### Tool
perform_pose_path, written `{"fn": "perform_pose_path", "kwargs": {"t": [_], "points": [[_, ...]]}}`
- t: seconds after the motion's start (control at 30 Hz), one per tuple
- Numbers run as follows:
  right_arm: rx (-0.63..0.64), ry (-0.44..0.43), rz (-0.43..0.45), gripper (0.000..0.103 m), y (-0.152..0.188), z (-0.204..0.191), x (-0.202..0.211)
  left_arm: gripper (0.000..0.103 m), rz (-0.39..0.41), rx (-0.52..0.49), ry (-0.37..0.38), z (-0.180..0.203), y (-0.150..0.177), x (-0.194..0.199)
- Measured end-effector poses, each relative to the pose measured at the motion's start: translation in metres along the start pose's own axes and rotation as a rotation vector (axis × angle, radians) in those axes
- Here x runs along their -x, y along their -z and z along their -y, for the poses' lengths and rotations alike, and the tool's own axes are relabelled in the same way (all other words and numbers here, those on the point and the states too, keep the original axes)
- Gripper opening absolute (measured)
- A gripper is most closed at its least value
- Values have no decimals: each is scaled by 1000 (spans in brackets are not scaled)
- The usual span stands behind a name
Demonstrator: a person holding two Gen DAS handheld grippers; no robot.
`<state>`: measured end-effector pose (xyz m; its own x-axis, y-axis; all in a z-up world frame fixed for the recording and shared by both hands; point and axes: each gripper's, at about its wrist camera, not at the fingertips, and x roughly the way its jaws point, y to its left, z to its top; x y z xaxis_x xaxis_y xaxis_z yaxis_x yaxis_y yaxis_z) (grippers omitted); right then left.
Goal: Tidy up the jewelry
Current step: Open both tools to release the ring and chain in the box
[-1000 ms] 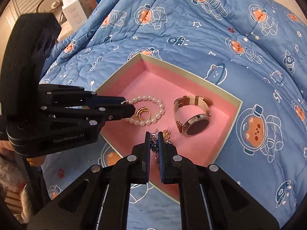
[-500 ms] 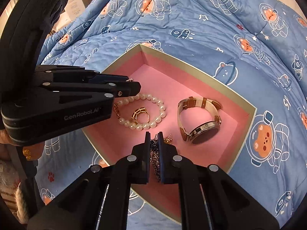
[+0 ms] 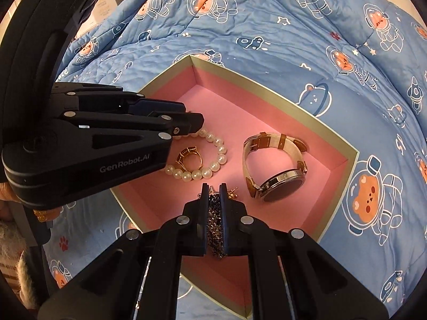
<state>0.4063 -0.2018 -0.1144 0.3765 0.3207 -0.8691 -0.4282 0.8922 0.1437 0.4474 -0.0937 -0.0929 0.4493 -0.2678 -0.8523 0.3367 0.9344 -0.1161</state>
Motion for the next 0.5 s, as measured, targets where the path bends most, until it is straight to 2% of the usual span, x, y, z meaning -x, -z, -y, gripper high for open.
{"fn": "perform_pose_path", "kwargs": {"t": [0.07, 0.17, 0.23, 0.27, 0.3, 0.4, 0.5], "points": [[4, -1, 2, 8, 0, 0, 0, 38, 12, -1, -3, 1, 0, 2], [1, -4, 4, 10, 1, -1, 1, 43, 20, 5, 1, 0, -2, 5], [5, -8, 4, 27, 2, -2, 2, 46, 25, 9, 3, -1, -2, 7], [6, -13, 8, 46, 3, -3, 4, 48, 31, 12, 3, -1, -1, 9], [2, -15, 21, 55, 4, -4, 6, 48, 38, 16, 8, -1, -1, 11], [1, 9, 70, 55, 6, -6, 14, 51, 61, 29, 26, -2, 0, 18], [-21, -12, 79, 55, 7, -5, 19, 53, 77, 44, 48, -3, 1, 25]]}}
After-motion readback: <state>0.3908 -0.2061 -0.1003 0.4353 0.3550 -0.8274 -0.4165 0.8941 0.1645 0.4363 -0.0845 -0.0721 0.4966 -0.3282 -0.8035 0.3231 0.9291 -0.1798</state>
